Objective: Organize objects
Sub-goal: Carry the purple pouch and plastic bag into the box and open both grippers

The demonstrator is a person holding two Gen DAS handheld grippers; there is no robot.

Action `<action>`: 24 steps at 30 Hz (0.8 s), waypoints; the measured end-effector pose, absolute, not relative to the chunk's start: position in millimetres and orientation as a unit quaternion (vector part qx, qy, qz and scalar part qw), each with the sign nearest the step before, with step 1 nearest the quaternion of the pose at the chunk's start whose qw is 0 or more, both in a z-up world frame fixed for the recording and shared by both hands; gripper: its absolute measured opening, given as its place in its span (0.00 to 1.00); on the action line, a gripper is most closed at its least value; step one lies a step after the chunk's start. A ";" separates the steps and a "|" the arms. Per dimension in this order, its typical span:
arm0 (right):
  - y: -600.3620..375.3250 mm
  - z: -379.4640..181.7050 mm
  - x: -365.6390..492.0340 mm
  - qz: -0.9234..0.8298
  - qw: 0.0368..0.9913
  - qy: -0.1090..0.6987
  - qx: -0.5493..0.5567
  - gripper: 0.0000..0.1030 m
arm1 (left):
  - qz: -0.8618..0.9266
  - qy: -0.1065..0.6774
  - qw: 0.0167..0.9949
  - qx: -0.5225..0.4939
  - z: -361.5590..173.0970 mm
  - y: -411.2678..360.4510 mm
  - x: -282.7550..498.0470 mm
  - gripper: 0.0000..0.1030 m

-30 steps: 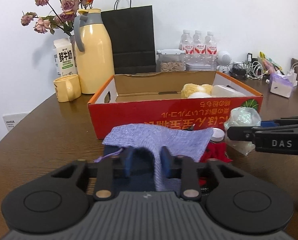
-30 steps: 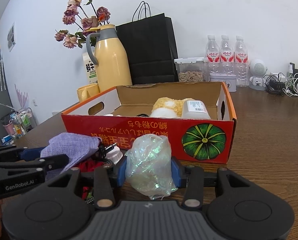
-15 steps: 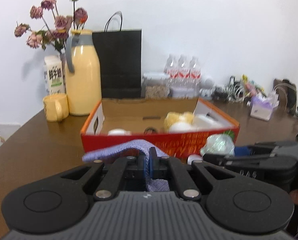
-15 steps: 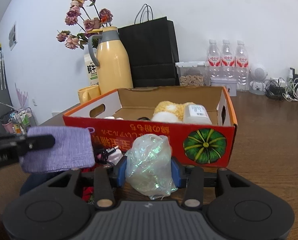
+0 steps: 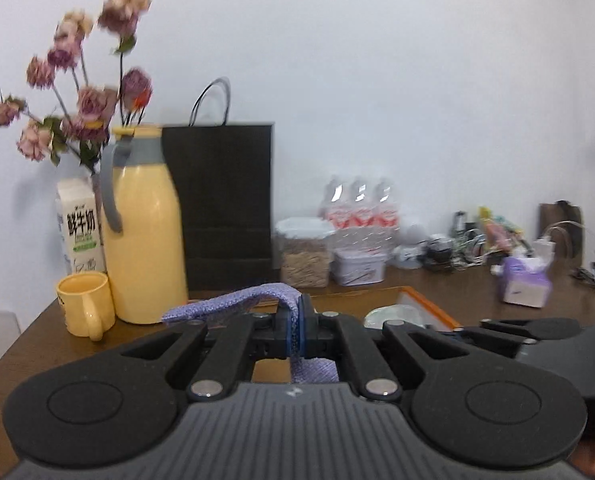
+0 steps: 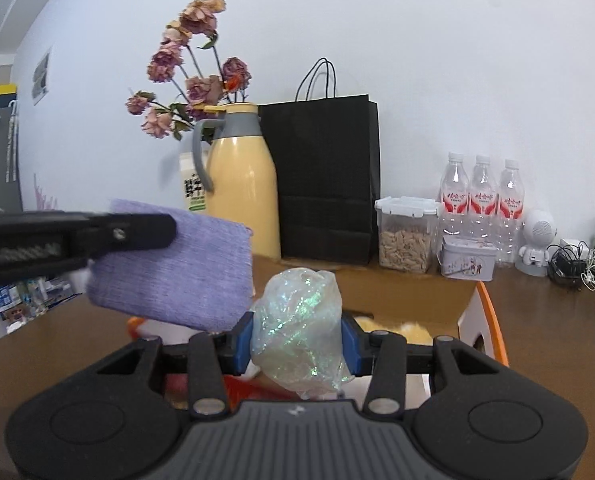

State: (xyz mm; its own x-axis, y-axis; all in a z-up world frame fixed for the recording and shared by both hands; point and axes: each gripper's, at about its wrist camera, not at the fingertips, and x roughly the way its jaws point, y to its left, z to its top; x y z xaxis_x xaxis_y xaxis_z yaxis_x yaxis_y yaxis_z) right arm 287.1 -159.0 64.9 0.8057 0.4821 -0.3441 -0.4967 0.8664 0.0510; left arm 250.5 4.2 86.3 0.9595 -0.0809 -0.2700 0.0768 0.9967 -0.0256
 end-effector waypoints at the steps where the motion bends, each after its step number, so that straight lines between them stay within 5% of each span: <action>1: -151.9 63.6 296.6 0.252 0.951 0.179 -0.022 0.41 | -0.040 0.143 0.989 -0.017 83.0 8.7 263.6 0.04; 11: -132.0 21.1 355.2 0.241 0.938 0.248 -0.002 0.41 | -0.051 0.233 0.970 -0.038 26.4 24.9 332.8 0.04; 21: -130.3 16.3 347.3 0.250 0.934 0.254 -0.014 0.43 | -0.037 0.229 0.972 -0.021 22.8 19.6 323.6 0.06; 24: -131.9 19.3 342.6 0.249 0.936 0.246 -0.017 0.52 | -0.024 0.218 0.975 -0.025 27.0 21.6 318.5 0.24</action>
State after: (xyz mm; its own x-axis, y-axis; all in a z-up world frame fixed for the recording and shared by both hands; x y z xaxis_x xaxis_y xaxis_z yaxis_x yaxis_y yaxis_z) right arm 342.6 -131.9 19.3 0.7546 0.4582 -0.4697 -0.4749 0.8753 0.0910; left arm 318.5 21.6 27.0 0.9035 -0.0577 -0.4247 0.0362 0.9976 -0.0584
